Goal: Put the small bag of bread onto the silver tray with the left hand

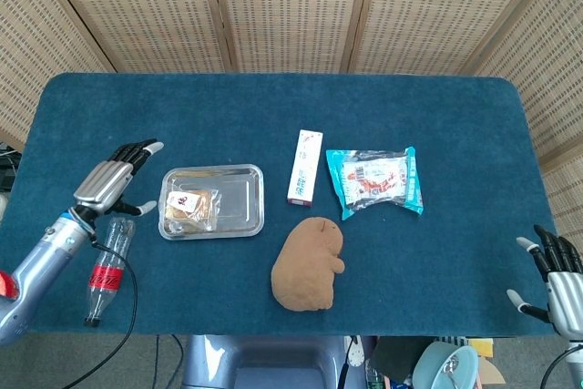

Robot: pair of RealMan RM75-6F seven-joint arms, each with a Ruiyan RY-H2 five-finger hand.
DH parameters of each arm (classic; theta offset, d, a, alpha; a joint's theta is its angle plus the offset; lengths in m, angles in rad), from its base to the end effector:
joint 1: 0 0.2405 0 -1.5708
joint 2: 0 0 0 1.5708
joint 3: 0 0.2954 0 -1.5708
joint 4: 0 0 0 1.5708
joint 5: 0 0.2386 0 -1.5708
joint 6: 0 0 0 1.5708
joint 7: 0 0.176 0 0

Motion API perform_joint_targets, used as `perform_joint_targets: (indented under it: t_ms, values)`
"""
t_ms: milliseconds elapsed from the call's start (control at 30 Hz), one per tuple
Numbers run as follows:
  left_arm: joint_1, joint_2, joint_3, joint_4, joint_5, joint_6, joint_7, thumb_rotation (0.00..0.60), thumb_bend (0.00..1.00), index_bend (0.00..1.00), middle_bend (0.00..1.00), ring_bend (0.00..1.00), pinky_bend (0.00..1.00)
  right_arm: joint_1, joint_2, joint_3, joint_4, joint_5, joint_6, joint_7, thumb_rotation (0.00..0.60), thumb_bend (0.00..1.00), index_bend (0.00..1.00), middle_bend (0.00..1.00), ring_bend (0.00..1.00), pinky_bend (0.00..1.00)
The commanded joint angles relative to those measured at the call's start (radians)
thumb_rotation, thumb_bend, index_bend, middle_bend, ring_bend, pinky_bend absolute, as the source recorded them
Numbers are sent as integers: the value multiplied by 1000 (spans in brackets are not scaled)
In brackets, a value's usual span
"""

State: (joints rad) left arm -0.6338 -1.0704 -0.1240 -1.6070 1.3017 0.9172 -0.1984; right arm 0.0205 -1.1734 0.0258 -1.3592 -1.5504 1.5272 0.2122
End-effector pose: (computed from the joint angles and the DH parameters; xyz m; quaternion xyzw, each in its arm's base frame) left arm -0.2483 0.4016 0.1068 -0.6930 -0.4480 -0.3843 0.4139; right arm -0.4106 -0.1904 0.1591 0.5865 -0.3952 0.3885 0.5907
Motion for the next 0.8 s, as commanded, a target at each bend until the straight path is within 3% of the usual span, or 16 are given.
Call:
perform_joint_targets:
  t_ms: [33, 200, 367, 533, 800]
  values:
    - [100, 96, 46, -136, 6, 142, 164, 600, 295, 0, 0, 0, 0, 13, 8, 13, -14, 10, -14, -12, 600, 220, 142, 0, 0, 0]
    - [206, 185, 99, -253, 26, 264, 256, 600, 299, 0, 0, 0, 0, 22, 15, 28, -43, 23, -16, -58, 600, 220, 142, 0, 0, 0]
    - [318, 225, 155, -291, 109, 406, 311, 600, 301, 0, 0, 0, 0, 28, 12, 32, -73, 33, -25, -116, 600, 220, 142, 0, 0, 0]
    - [430, 197, 211, -241, 180, 521, 328, 600, 302, 0, 0, 0, 0, 46, -24, 42, -69, 28, -27, -208, 600, 221, 142, 0, 0, 0]
    - [464, 126, 206, -140, 218, 543, 285, 600, 305, 0, 0, 0, 0, 58, -37, 36, -93, -3, -19, -246, 600, 221, 142, 0, 0, 0]
